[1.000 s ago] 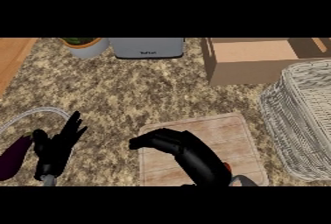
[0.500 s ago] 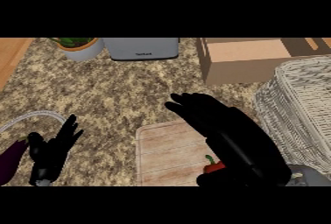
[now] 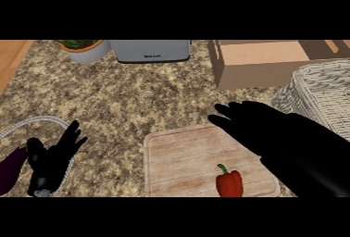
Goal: Pick the bell pepper from the cutting board and place it in the basket
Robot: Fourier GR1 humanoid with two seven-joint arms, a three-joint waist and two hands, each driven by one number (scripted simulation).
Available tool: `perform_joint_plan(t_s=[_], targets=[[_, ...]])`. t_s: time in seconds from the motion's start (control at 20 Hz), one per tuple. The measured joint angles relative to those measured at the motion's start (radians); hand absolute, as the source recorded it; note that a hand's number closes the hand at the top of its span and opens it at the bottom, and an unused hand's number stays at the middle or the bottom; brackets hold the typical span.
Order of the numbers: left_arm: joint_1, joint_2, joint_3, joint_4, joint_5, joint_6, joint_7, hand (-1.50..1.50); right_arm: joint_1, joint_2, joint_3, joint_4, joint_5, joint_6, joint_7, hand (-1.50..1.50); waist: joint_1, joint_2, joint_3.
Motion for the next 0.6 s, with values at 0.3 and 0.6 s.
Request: perform_joint_plan(t_s=[0.3, 0.6], targets=[[0.005, -0.010, -0.006, -0.009, -0.008, 0.002, -0.002, 0.00, -0.042, -0.163, -0.099, -0.007, -0.255, 0.083, 0.026, -1.50, 0.006, 0.003, 0.001], [0.006, -0.012, -0.008, -0.021, -0.011, -0.004, 0.013, 0.00, -0.054, -0.275, -0.147, -0.055, -0.443, 0.071, 0.068, -1.50, 0.016, 0.007, 0.001]])
